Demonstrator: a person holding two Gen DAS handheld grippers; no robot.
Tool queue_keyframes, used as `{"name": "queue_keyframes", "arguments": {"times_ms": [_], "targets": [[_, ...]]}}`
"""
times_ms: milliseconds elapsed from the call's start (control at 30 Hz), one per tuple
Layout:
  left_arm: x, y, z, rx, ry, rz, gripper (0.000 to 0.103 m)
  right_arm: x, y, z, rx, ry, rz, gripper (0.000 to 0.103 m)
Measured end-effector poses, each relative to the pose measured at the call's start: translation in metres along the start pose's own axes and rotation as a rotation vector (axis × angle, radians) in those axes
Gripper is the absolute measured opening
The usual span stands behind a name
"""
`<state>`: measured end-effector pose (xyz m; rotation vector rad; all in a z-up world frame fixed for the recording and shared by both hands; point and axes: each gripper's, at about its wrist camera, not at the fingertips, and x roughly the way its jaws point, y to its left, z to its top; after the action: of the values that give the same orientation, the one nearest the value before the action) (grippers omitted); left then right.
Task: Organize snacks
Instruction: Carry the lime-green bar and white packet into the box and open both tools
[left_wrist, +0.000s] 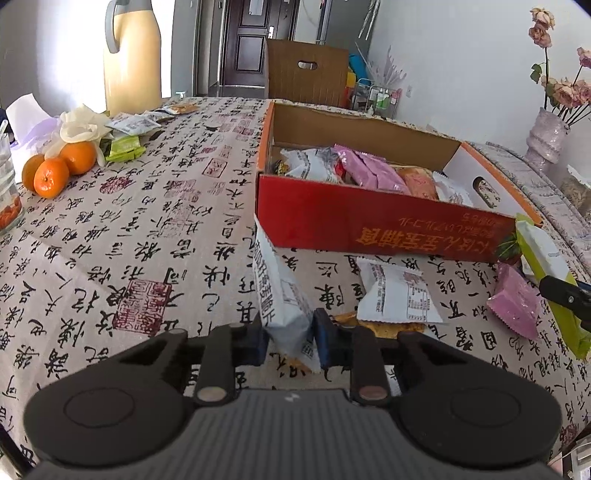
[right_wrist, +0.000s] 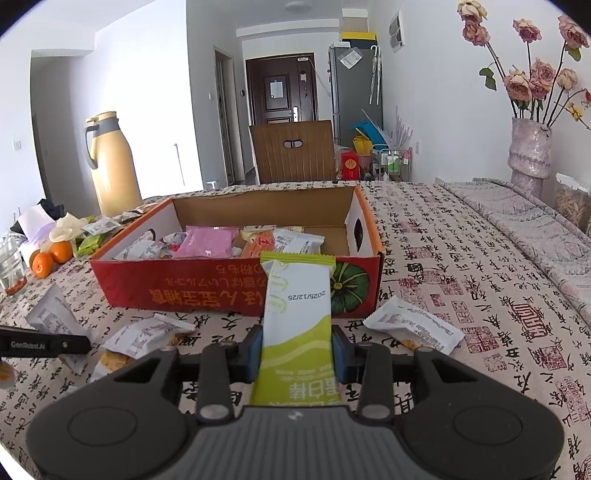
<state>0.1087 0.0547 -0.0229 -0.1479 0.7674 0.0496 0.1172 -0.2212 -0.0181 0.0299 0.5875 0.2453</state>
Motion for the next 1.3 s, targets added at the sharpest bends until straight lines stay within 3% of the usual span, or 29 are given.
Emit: {"name": "queue_keyframes", "arguments": {"times_ms": [433, 733, 1033, 1300], "targets": [[-0.016, -0.015, 0.026, 0.041, -0.097, -0.024, 0.025, 0.000, -0.006, 0.014, 0.007, -0.047, -0.003, 0.036], [-0.021, -0.032, 0.057, 0.087, -0.180, -0.043, 0.025, 0.009, -0.006, 0.043, 0.008, -0.120, -0.001, 0.036], [-0.017, -0.055, 0.092, 0.146, -0.265, -0.061, 0.025, 0.031, -0.008, 0.077, 0.014, -0.178, 0.004, 0.036], [0.006, -0.078, 0.119, 0.187, -0.287, -0.072, 0.025, 0.062, -0.006, 0.104, 0.017, -0.202, 0.014, 0.036]]}}
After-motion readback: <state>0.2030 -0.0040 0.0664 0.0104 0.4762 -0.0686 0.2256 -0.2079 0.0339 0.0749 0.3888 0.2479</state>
